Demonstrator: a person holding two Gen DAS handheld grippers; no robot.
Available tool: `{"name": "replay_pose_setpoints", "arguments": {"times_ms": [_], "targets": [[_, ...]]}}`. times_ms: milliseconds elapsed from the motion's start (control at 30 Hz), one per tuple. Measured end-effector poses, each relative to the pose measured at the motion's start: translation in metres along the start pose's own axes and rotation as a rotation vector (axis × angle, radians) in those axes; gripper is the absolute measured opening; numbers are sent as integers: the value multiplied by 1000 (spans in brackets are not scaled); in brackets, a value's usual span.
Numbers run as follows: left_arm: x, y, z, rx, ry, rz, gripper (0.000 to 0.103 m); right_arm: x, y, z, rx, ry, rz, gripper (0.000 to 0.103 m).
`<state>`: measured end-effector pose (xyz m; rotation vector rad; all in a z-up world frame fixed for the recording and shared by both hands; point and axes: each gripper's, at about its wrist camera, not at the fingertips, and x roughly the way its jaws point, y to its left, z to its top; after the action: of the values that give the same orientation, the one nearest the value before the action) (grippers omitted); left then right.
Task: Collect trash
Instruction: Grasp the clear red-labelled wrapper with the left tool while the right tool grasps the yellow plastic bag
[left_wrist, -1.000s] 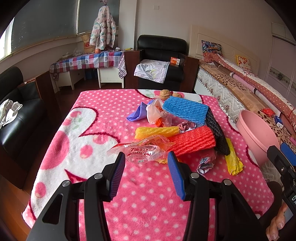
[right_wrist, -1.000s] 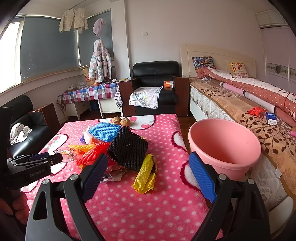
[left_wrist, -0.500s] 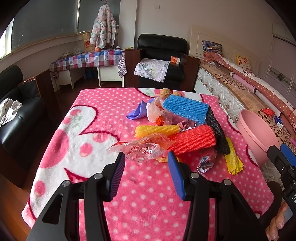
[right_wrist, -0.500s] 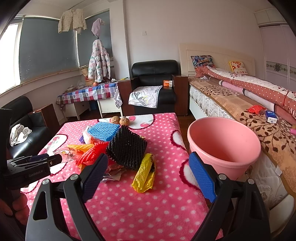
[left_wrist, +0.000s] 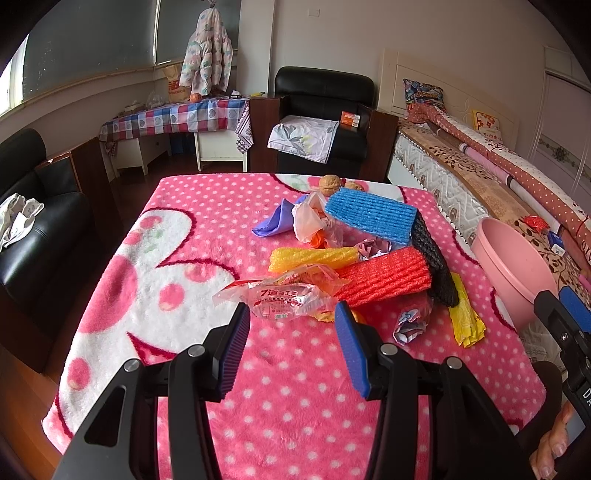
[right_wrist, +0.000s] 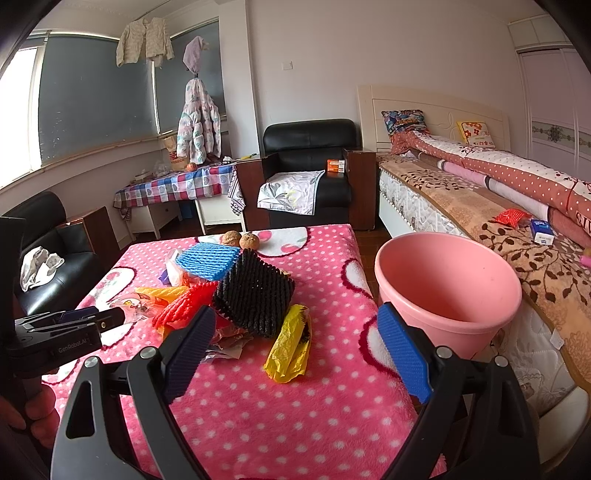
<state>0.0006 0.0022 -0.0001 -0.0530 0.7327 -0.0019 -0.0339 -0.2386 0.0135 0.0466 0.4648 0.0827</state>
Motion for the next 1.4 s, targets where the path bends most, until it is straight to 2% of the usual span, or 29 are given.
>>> {"name": "replay_pose_setpoints", "arguments": {"times_ms": [233,433,600,733,933,1233,1400], "targets": [[0,1,1,-2,-3,-14,48,0,-1,0,1,0,0,89],[-9,11,0,-25,-30,-72,48,-1,0,-3,2,9,-4,85],[-8,20,0,17,-4,-140,48,8,0,-6,17,49,7,82],[-4,25,-6,57,17,-115,48,17,-1,-10,30,85,21,80],[-4,43,1,31,25,-134,48,25,-5,-11,36,120,40,79],[32,56,16,31,82,-185,54,37,-8,-14,49,166,46,78],[49,56,14,30,112,-209,50,43,-9,-14,49,188,43,78]]}}
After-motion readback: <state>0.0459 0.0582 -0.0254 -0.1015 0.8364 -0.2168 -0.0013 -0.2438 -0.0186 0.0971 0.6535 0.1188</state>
